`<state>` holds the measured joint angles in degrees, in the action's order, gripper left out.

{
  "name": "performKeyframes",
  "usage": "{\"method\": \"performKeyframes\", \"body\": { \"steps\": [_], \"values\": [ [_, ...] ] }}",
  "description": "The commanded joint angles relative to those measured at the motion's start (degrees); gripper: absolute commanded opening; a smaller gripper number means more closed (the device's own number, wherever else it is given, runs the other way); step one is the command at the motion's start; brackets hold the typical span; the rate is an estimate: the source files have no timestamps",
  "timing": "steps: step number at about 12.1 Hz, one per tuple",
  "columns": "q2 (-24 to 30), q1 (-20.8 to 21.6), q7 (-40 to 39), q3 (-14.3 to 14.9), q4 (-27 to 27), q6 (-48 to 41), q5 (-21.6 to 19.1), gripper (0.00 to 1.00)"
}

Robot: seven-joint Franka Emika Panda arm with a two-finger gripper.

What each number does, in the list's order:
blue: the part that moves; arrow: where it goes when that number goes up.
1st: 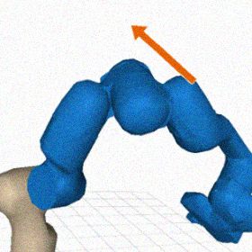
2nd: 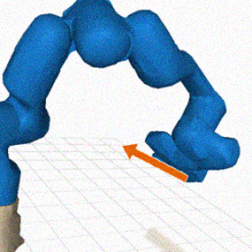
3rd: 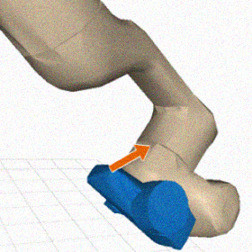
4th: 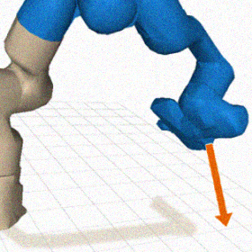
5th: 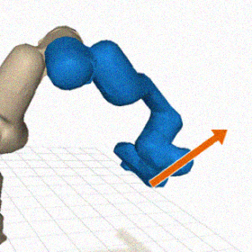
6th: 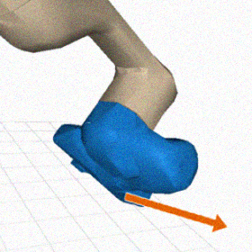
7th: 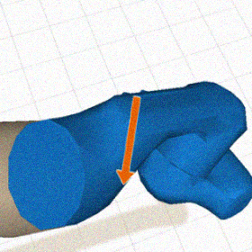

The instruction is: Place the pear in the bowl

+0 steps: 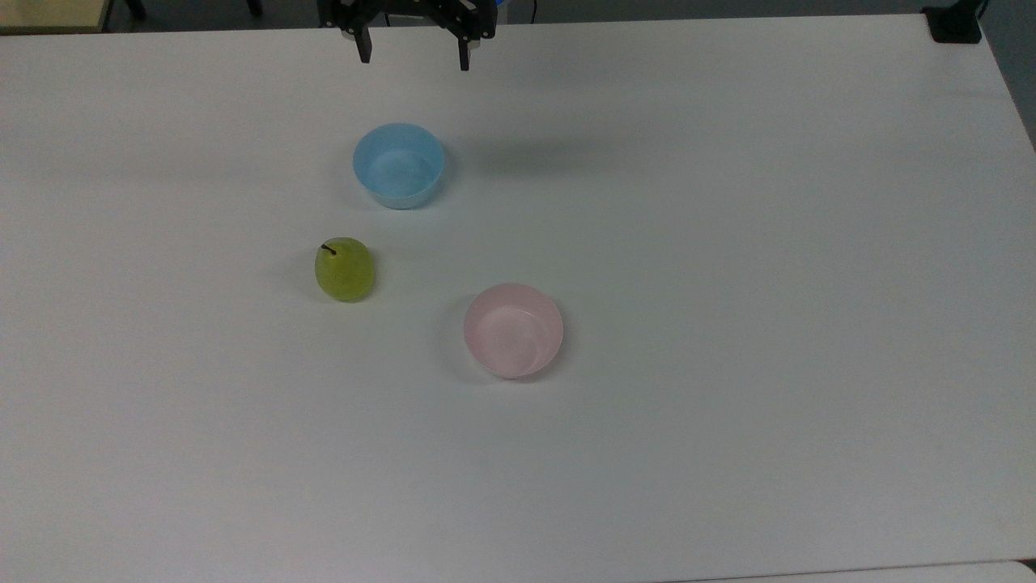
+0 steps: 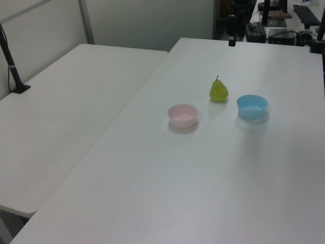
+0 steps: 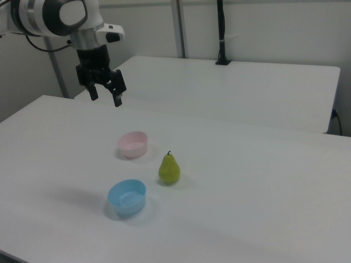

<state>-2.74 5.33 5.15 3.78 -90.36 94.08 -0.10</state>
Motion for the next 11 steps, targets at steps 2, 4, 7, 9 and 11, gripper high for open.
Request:
{"method": "performKeyframes", "body": {
  "steps": [2, 4, 7, 9, 11],
  "values": [
    [0.1, 0.7, 0.7, 0.1, 0.9, -2.3, 1.0, 1.0],
    [0.1, 0.7, 0.7, 0.1, 0.7, -2.3, 1.1, 1.0],
    [0.1, 0.9, 0.7, 0.1, 0.5, -2.3, 1.2, 1.0],
    [0.1, 0.8, 0.7, 0.1, 0.4, -2.2, 1.2, 1.0],
    [0.1, 0.4, 0.4, 0.2, 0.4, -2.1, 1.2, 1.0]
  ]
}}
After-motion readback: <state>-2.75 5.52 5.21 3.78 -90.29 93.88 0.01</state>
